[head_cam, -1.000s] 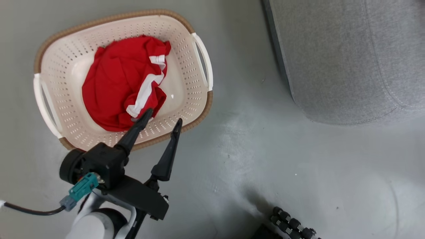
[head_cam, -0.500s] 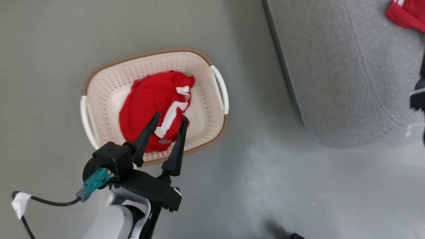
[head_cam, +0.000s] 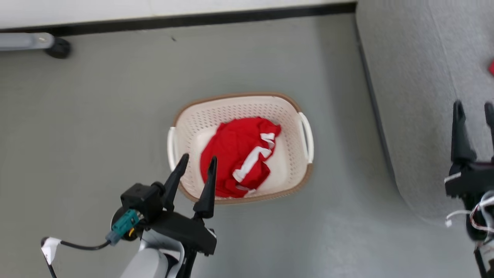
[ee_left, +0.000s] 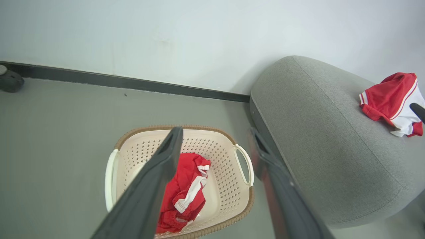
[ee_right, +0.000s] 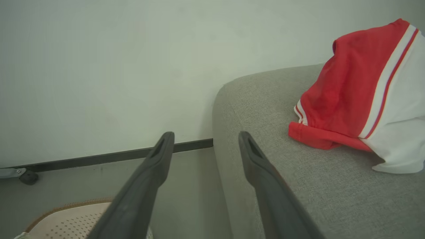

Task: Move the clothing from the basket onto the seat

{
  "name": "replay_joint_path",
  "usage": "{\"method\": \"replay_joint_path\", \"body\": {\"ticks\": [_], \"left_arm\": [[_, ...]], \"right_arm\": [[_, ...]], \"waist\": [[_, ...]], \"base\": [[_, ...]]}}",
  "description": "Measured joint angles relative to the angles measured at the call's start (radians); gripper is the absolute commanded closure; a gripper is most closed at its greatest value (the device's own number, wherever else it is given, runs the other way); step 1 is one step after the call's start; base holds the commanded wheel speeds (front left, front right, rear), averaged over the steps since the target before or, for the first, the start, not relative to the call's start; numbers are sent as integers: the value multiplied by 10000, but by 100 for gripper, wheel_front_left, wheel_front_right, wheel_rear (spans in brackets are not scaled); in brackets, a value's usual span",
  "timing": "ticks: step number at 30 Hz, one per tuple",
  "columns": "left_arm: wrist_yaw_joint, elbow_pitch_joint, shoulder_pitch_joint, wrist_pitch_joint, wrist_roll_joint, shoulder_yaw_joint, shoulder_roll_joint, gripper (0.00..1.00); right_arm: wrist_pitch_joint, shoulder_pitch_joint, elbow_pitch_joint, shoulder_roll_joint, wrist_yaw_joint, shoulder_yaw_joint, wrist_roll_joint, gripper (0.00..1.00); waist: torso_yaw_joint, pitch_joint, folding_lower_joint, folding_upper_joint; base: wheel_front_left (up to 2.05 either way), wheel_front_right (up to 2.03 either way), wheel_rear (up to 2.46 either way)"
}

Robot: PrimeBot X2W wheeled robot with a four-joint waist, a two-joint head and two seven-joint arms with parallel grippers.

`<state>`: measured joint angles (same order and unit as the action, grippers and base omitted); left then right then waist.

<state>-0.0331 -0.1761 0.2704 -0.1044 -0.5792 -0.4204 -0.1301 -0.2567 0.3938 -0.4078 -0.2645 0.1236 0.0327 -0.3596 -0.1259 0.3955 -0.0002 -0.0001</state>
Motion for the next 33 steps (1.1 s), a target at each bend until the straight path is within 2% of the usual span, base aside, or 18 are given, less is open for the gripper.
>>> {"method": "replay_joint_path", "body": {"ticks": [6, 18, 23, 33], "left_arm": [[73, -600, -407, -412, -251, 130, 90, 0], [157, -1310, -660, -1024, -190, 251, 44, 0], [155, -1613, -819, -1187, -155, 316, 46, 0], [155, -1941, -1121, -1358, -88, 635, -25, 0]], "right_arm": [[0, -951, 100, 525, 0, -2, 174, 0], [0, -1540, 282, 1331, 0, -997, 523, 0], [2, -1931, 301, 1712, 0, -1024, 539, 0], [2, -2262, 301, 1749, 2, -1461, 1012, 0]], "waist": [[816, -759, -1, -1], [2141, -2061, 0, -1], [2479, -2470, 1, -1], [2701, -3040, 1, 0]], "base": [[0, 0, 0], [0, 0, 0], [0, 0, 0], [0, 0, 0]]}}
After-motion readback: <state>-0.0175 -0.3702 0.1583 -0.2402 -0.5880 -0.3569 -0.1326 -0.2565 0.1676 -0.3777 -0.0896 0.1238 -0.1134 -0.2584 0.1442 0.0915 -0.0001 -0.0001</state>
